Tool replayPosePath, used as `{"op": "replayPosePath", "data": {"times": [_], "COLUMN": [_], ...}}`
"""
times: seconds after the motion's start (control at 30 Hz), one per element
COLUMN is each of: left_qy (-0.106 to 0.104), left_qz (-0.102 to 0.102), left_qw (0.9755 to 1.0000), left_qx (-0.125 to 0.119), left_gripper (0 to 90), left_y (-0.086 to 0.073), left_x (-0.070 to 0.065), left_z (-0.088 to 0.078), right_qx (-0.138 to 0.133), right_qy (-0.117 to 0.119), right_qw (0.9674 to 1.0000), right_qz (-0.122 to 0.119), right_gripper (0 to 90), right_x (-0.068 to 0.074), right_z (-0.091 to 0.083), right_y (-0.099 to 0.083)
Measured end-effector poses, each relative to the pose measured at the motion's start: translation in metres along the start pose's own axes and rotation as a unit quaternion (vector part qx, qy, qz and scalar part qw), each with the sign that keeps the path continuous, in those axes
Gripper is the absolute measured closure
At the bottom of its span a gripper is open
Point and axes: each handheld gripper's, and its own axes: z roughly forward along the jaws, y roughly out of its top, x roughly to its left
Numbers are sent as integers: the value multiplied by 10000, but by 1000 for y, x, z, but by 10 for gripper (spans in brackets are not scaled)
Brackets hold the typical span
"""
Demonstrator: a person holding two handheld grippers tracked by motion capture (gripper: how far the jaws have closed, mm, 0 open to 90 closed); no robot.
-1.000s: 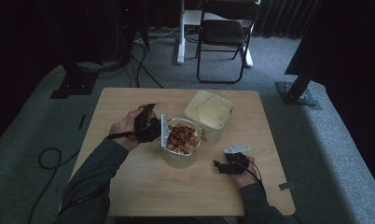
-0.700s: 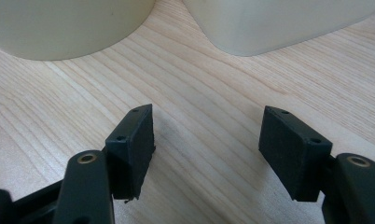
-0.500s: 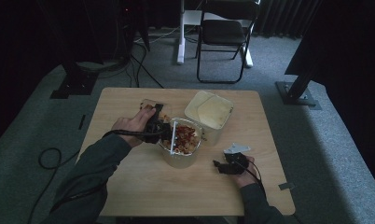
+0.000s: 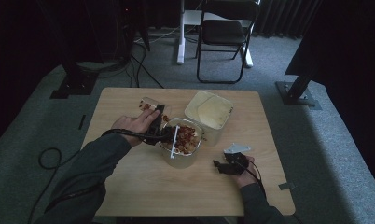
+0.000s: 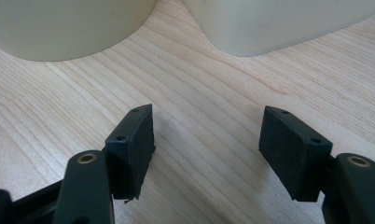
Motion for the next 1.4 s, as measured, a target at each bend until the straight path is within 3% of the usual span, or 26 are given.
{"op": "replayPosePath", "data": {"times": [1.4], "left_qy": [139], "left_qz": [178], "left_qw": [9997], "left_qx": [70], "left_gripper": [364], "left_y": [1], "left_x": [-1], "left_z": [1], "right_qx": [-5], "right_qy": [12], "right_qw": [10000], "right_qz": [-6], "right_gripper": [352], "right_x": [0], "right_z": [0], "right_y": [0]}}
